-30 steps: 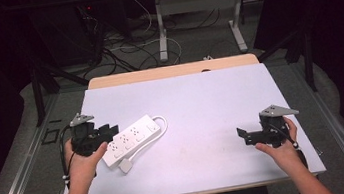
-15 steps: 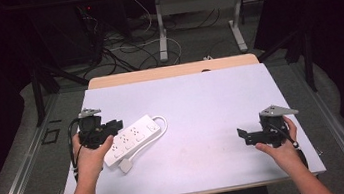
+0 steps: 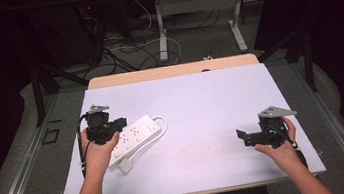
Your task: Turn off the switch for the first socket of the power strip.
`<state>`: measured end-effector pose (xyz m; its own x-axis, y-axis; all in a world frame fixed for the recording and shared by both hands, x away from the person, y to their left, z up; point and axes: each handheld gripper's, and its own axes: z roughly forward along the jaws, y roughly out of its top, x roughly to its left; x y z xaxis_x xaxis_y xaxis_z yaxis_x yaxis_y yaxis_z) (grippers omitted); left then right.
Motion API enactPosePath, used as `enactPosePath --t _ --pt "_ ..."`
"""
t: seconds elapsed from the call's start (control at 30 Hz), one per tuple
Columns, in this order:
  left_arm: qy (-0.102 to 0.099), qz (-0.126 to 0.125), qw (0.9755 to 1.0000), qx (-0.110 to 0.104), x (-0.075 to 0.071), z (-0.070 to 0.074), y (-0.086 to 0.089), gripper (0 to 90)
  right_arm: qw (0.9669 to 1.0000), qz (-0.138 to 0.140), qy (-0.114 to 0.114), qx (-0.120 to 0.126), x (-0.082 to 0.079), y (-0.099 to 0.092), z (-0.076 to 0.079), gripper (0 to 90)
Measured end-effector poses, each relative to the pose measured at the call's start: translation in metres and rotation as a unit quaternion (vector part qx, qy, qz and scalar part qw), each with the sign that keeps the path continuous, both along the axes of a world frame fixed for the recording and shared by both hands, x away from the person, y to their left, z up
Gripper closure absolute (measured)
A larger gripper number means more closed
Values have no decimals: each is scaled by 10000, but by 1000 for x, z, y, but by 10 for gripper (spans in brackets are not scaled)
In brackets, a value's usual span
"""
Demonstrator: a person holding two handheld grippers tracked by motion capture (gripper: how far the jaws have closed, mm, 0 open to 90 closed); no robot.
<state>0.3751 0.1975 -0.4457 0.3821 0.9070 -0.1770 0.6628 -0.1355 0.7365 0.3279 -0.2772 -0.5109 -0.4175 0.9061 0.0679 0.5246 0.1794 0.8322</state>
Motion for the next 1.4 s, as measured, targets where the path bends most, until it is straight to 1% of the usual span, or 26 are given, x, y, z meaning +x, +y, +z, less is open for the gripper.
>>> enactPosePath --t 0.03,0.07,0.1,0.2,0.3,0.33,0.37,0.4,0.43,0.47,0.53,0.57,0.6,0.7,0.73,0.77,0.8,0.83,0.87,0.9,0.93,0.97,1.0,1.03,1.3,1.4 --pt "53 -9 10000 9 1 -1 -1 829 10000 -5 14 22 0 1 0 0" --pt "31 -26 10000 59 2 -2 -2 835 10000 13 -3 1 0 0 -1 0" --pt "58 -15 10000 68 2 -3 -4 847 10000 4 16 43 0 0 -1 0" --pt "110 -5 9999 104 5 -6 -7 859 10000 -10 38 52 0 -1 -1 0" --pt "201 -14 9997 164 7 -9 -10 878 10000 -14 48 57 1 -1 -1 0" --pt "258 -50 9994 202 8 -10 -10 890 10000 -37 12 54 1 -1 -2 0" --pt "249 1 9995 209 9 -11 -11 895 10000 -30 12 58 1 -1 -2 0" --pt "342 -71 9991 247 10 -11 -11 895 10000 -30 12 58 1 -1 -2 0" --pt "358 -26 9991 216 10 -13 -13 897 10000 -31 8 57 1 -1 -2 0" --pt "416 -45 9988 238 11 -13 -13 898 10000 -10 34 68 1 -1 -2 0" --pt "463 -30 9986 246 13 -15 -15 900 10000 -9 27 67 1 -2 -2 0" --pt "513 -25 9983 281 13 -16 -15 900 10000 -9 19 78 1 -2 -2 0" --pt "537 -31 9982 271 14 -17 -16 900 9999 -24 37 122 0 -1 -1 0" --pt "636 2 9975 309 17 -21 -18 900 9999 -15 25 116 1 -2 -1 0" --pt "696 -26 9971 312 18 -22 -18 900 9999 -30 51 102 1 -2 -1 0" --pt "705 -7 9970 333 18 -23 -19 900 9999 -30 51 102 1 -2 -1 0" --pt "784 -7 9964 318 19 -24 -19 900 9999 -33 51 102 1 -2 -2 0" --pt "788 -33 9963 347 20 -26 -20 900 9999 -38 58 104 1 -2 -2 0" --pt "836 -25 9959 357 21 -27 -20 900 9999 -44 73 119 1 -2 -2 0" --pt "841 8 9958 362 21 -29 -21 900 9999 -34 59 103 1 -2 -2 0" --pt "924 -8 9950 371 22 -29 -21 900 9999 -33 62 105 1 -2 -2 0" --pt "913 2 9951 368 23 -31 -21 900 9999 -24 52 106 1 -2 -2 0" --pt "1002 -35 9942 391 24 -31 -21 900 9999 -13 49 126 1 -2 -2 0" --pt "999 8 9943 373 24 -33 -22 900 9998 11 81 172 1 -2 -2 0" --pt "1173 36 9922 418 28 -41 -24 900 9998 6 84 181 1 -2 -3 0" --pt "1210 51 9916 451 29 -45 -25 900 9999 3 57 163 2 -2 -3 0"
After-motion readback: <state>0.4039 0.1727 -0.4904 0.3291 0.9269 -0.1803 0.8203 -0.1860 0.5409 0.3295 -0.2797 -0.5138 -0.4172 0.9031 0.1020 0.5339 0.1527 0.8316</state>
